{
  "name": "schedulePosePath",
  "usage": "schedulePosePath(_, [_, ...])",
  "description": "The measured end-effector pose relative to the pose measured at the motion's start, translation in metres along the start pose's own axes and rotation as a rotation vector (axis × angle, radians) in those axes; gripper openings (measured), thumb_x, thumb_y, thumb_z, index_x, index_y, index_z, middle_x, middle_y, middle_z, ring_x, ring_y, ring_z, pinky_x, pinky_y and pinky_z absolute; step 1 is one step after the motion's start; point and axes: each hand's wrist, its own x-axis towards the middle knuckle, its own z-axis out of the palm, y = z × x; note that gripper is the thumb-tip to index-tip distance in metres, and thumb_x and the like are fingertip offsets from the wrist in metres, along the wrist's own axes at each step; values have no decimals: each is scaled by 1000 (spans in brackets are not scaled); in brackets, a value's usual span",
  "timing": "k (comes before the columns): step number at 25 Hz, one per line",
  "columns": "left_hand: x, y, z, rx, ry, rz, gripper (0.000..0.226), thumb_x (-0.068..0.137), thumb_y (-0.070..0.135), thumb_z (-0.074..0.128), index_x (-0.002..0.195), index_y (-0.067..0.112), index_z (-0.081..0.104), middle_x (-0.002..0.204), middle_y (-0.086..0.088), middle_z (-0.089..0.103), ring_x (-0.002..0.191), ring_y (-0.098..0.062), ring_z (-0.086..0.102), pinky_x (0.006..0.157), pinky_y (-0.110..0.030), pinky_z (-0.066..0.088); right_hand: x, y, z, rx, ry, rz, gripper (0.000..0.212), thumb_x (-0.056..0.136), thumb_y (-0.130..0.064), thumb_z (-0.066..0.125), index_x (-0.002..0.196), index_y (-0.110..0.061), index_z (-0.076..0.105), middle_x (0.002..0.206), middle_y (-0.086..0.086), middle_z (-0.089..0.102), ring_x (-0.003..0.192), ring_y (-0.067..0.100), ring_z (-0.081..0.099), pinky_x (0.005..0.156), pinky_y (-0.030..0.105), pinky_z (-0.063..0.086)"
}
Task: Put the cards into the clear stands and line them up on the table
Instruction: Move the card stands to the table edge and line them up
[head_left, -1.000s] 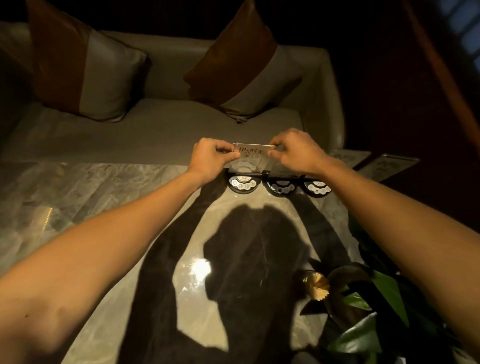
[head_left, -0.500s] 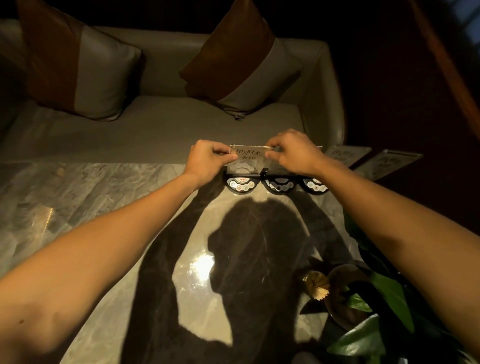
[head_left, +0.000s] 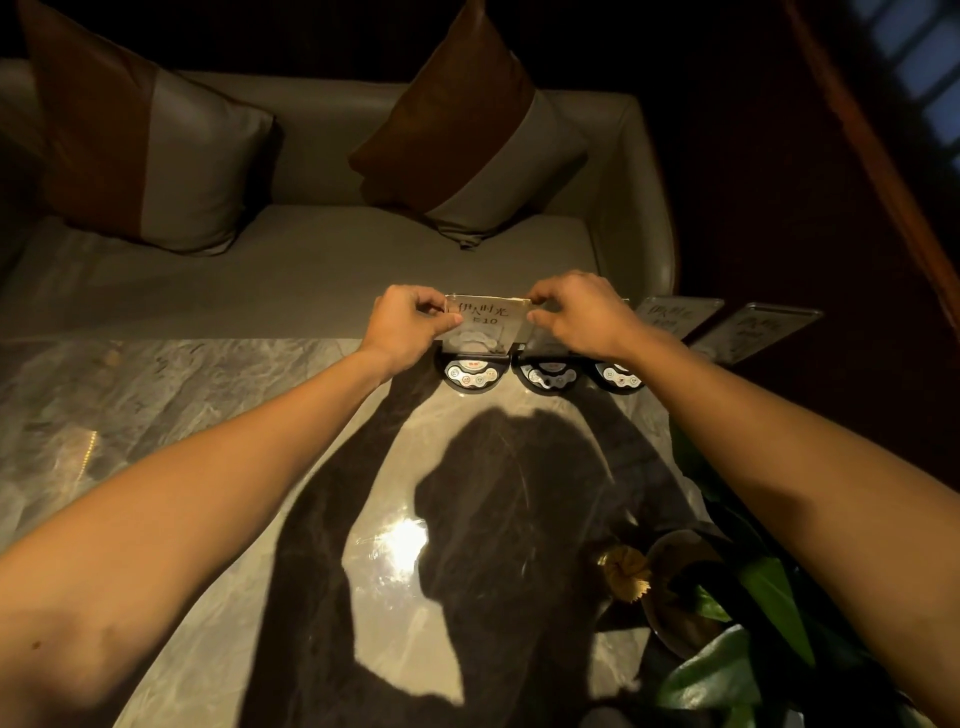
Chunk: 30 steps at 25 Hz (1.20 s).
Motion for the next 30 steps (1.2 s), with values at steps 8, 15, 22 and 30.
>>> schedulePosePath(8, [1, 13, -8, 142, -115, 14, 37, 80, 29, 83, 111, 16, 70, 101, 6, 71, 92, -8, 65, 77, -17, 51, -14, 27, -29, -42, 61, 67, 52, 92, -33, 69, 141, -18, 56, 138, 6, 63, 131, 27, 54, 110, 51, 40])
schedulePosePath(15, [17, 55, 8, 375, -261, 246, 50, 82, 36, 80, 127, 19, 68, 126, -1, 70, 119, -16, 63, 104, -36, 49, -25, 43, -31, -84, 10, 90, 32, 98, -27, 63, 128, -19, 66, 123, 5, 71, 119, 25, 62, 107, 51, 44])
schedulePosePath(22, [16, 53, 17, 402, -190, 261, 21, 90, 31, 73, 107, 20, 77, 104, 1, 77, 100, -18, 68, 88, -36, 53, -23, 41, -29, -15, 64, 115, 26, 99, -27, 61, 122, -17, 71, 117, 6, 74, 111, 23, 66, 99, 45, 52])
schedulePosePath(30, [21, 68, 24, 420, -241, 197, 47, 82, 41, 78, 123, 19, 70, 122, 0, 72, 112, -16, 66, 100, -41, 53, -34, 44, -39, 25, 10, 95, 41, 97, -27, 64, 137, -16, 60, 135, 6, 66, 126, 21, 59, 105, 39, 47])
